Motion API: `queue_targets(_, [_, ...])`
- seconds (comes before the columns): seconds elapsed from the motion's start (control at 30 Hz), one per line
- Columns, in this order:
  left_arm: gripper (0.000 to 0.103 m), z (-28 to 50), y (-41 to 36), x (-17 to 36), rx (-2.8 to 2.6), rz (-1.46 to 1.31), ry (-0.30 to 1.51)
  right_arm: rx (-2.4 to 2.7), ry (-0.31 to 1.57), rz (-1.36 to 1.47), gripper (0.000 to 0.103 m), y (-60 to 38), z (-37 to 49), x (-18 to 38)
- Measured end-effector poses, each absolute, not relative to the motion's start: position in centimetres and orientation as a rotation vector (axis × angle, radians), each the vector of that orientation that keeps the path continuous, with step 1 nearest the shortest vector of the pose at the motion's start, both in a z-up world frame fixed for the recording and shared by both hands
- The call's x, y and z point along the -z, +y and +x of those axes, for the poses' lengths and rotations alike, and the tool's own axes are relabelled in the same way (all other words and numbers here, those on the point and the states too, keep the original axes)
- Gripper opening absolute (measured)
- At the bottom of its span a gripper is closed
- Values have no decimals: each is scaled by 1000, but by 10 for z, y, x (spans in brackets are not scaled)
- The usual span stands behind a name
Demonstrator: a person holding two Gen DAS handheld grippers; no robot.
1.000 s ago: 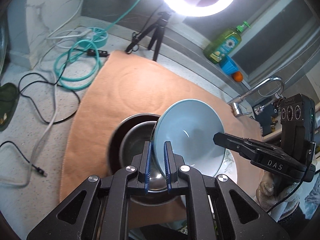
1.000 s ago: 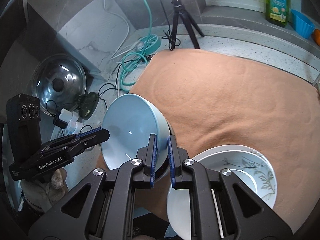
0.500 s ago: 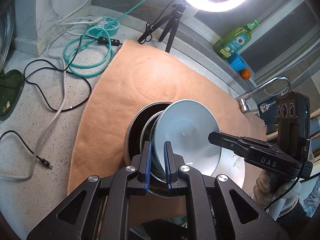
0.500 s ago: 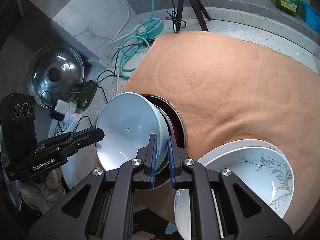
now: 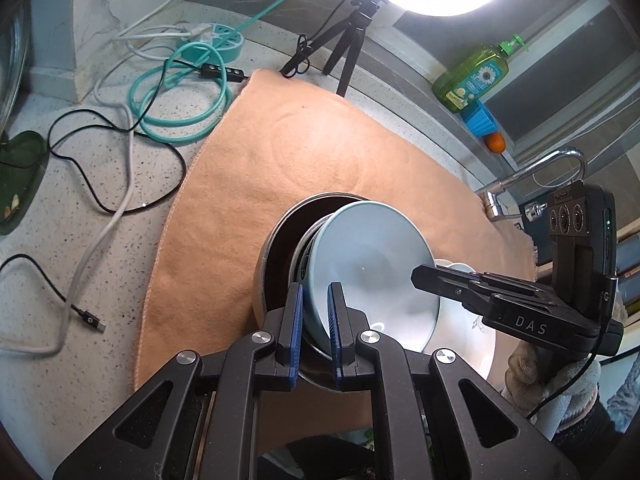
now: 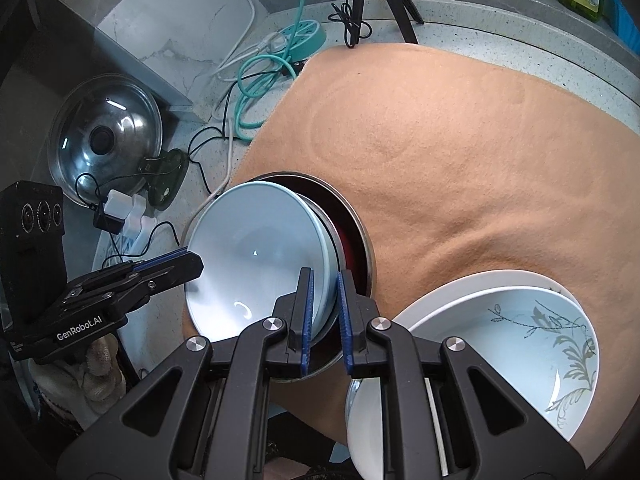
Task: Organize plates and bowls
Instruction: 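Settle the pale blue bowl inside the saucepan with both grippers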
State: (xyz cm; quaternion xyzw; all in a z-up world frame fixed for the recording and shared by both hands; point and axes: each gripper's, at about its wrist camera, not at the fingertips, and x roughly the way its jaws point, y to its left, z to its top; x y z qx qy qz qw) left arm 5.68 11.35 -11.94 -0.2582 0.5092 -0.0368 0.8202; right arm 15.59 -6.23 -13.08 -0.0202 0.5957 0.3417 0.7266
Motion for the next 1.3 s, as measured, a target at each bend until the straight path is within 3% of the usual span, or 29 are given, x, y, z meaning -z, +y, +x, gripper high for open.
queue_targets(0.73, [11,47,127,108,47,-570,1031,-743,1240,25,15,-83,157,111])
queue_targets(1.3, [11,40,136,126,10,-589,1054,-699,1285,53,15,-101,161,131])
